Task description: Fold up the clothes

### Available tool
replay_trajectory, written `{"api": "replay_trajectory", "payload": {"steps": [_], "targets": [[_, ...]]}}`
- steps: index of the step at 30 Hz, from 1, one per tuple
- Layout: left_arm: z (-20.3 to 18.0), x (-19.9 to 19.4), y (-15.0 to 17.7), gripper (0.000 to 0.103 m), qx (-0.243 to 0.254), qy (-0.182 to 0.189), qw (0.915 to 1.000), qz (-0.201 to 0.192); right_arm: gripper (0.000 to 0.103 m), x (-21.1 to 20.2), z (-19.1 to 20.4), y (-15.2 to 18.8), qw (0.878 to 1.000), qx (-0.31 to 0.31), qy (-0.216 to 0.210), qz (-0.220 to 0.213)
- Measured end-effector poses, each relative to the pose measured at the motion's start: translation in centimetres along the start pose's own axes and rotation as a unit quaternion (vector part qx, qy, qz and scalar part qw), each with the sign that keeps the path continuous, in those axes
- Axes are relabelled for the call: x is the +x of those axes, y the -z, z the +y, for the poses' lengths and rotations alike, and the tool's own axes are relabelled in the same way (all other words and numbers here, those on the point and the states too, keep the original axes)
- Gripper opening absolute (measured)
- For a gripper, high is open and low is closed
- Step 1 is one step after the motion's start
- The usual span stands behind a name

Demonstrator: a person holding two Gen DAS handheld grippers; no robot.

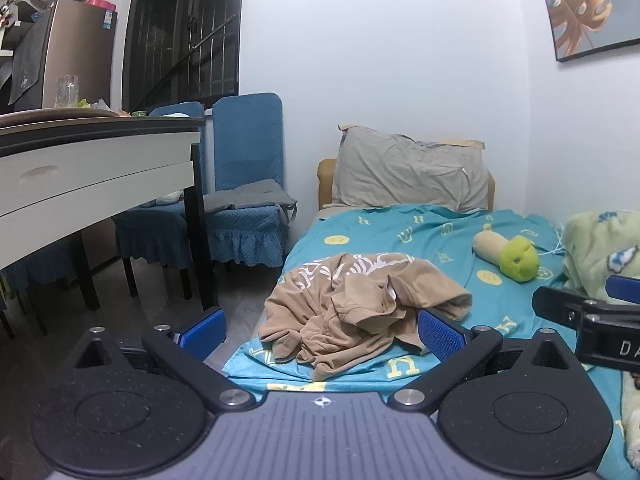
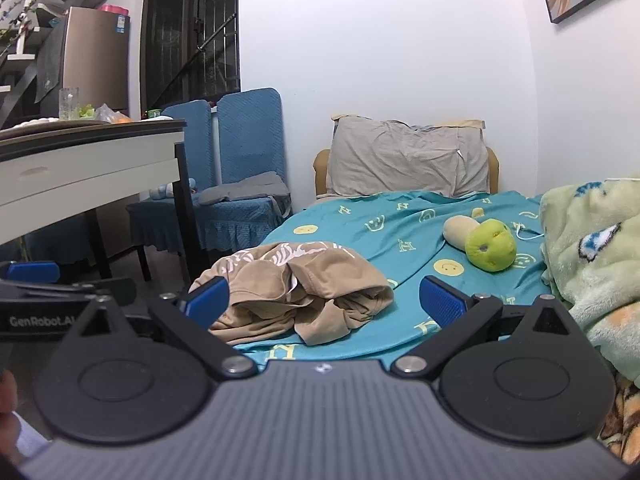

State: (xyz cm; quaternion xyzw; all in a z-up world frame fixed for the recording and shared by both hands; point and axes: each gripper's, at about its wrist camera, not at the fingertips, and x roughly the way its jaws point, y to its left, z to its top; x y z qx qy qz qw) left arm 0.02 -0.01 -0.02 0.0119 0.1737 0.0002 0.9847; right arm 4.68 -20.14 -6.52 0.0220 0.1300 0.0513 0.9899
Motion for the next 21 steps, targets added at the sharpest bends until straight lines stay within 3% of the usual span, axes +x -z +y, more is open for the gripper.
{"api": "replay_trajectory", "payload": {"steps": [21], "targets": [[-0.2,0.4,0.4,0.103,0.014,0.0,0.9998,0.013,0.103,0.1,-0.3,-0.1,0.999,0.029,0.01,0.015]]}}
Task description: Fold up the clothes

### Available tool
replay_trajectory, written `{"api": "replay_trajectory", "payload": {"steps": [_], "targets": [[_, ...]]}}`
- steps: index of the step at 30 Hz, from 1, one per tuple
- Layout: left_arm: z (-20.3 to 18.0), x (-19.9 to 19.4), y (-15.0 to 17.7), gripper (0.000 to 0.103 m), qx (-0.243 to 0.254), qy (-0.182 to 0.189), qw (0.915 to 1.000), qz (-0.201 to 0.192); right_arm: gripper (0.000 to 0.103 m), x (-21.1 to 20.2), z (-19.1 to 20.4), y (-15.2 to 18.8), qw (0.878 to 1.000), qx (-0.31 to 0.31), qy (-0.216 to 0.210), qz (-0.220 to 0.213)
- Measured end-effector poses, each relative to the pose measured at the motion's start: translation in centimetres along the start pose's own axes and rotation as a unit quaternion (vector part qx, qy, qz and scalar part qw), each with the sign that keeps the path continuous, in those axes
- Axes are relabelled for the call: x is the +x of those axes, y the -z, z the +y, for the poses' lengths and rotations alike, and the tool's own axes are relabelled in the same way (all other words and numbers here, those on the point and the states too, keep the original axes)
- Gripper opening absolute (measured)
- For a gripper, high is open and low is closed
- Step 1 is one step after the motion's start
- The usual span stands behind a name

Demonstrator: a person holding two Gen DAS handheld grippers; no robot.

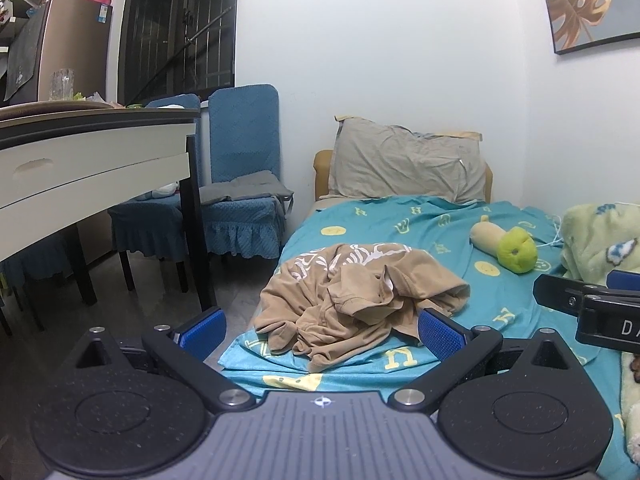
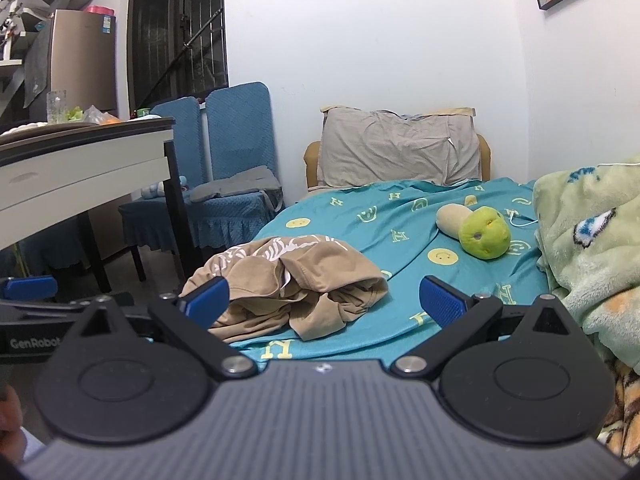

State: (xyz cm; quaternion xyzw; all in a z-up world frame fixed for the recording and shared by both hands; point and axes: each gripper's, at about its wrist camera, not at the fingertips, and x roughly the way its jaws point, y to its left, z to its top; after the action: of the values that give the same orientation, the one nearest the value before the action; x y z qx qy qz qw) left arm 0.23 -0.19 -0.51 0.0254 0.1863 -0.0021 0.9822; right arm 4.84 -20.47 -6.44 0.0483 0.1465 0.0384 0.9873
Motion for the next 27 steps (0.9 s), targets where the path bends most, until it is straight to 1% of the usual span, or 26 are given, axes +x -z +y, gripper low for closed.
{"api": "replay_trajectory", "payload": {"steps": [14,19,20,24,26,27], "targets": [[-0.1,0.1,0.1,0.103,0.0,0.0,1.0,0.001,0.103,-0.1,-0.1,-0.2,1.0,-0.001,-0.004,0.002],[0.0,0.0,0.0,0.103,-0.003,0.0,1.0,0.0,0.103,-0.3,0.2,-0.3,1.0,-0.001,0.004,-0.004],[0.0,0.0,0.0,0.103,-0.004,0.0,1.0,-0.001,0.103,-0.2,0.3,-0.4,1.0,0.0,0.0,-0.001],[0.0,0.0,0.0,0.103,-0.006,0.001,1.0,-0.004,0.103,0.1,0.5,-0.7,1.0,0.013,-0.002,0.0],[0.0,0.0,0.0,0.103,-0.008,0.001,1.0,-0.006,0.103,0.4,0.4,-1.3,0.999,0.03,-0.015,-0.002],[0.0,0.0,0.0,0.103,-0.008,0.001,0.9999,-0.007,0.103,0.6,0.4,-1.8,0.999,0.038,-0.012,-0.002]]}}
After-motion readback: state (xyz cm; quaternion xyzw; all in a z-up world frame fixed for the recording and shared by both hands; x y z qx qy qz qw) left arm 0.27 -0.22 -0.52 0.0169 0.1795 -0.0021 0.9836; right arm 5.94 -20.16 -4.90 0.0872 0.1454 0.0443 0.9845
